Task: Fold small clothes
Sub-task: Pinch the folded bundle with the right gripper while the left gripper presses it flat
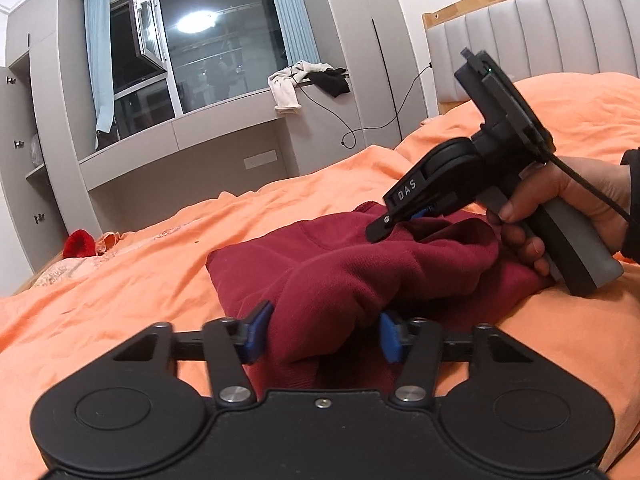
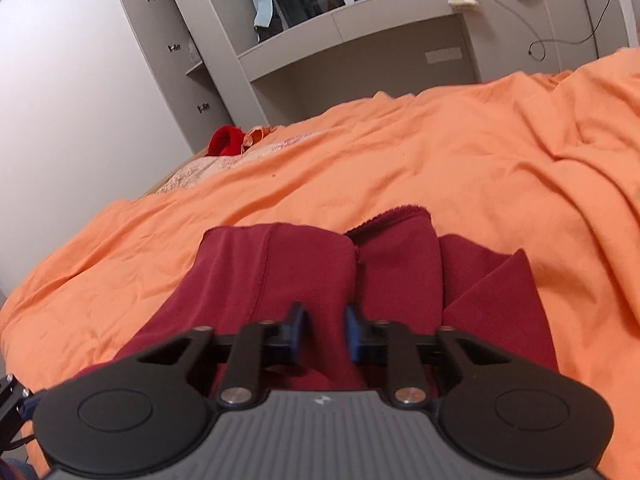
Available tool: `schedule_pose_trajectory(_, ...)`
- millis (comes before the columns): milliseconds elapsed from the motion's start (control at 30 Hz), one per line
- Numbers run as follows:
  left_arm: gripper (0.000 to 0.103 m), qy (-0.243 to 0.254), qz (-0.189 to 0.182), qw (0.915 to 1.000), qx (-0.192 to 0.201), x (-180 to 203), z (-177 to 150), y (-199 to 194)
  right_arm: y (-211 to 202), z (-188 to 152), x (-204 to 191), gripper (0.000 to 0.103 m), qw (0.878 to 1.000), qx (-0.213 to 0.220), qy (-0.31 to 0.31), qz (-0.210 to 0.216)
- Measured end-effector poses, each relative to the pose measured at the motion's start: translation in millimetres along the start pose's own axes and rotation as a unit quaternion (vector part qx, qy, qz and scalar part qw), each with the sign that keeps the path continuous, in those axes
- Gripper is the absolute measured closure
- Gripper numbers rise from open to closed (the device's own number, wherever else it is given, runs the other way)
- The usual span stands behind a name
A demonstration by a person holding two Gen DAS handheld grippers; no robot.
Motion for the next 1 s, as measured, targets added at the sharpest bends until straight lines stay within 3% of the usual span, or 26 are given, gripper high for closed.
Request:
schedule_pose_trajectory(33, 0.056, 0.000, 0.000, 1.0000, 0.000, -0.1, 0.5, -0.2, -2.8, 0.9, -1.4, 0.094, 1.000, 0.006, -0.004, -0.001)
schedule_pose_trajectory(167, 0.066, -0.009, -0.003, 1.0000, -0.001, -0.2, 5.0, 1.2, -23.3, 10.6, -2.7, 0.095, 0.999, 0.046, -0.006, -0.002)
schedule_pose_trajectory(400, 0.069, -0.017, -0.018, 0.9997, 0.001, 13.1, 22.6, 5.9, -63.5, 27.4, 5.3, 0.096, 0.995, 0.098, 0.001, -0.013)
schedule_pose_trajectory(700, 0.069, 0.029, -0.043, 0.9987, -0.001, 46.3, 23.8, 12.1, -87.7, 24.0, 43.2, 0.096, 0.993, 0.100, 0.028, -0.052)
schedule_pose_trajectory(1000, 0.067, 0.035, -0.052, 0.9980, -0.012, 58.1, 23.7, 17.3, -79.5, -0.3, 61.7, 0.096, 0.993, 0.076, 0.023, -0.082)
Point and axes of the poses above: each gripper's, at about its wrist camera, not at the fingertips, and y roughly the way its jaws point, x to its right, z to its top, the point moved 2 cm from there along y, roughly the way its jaws point, and after that the axes turned 5 degrees about x, right-handed, at the moved point
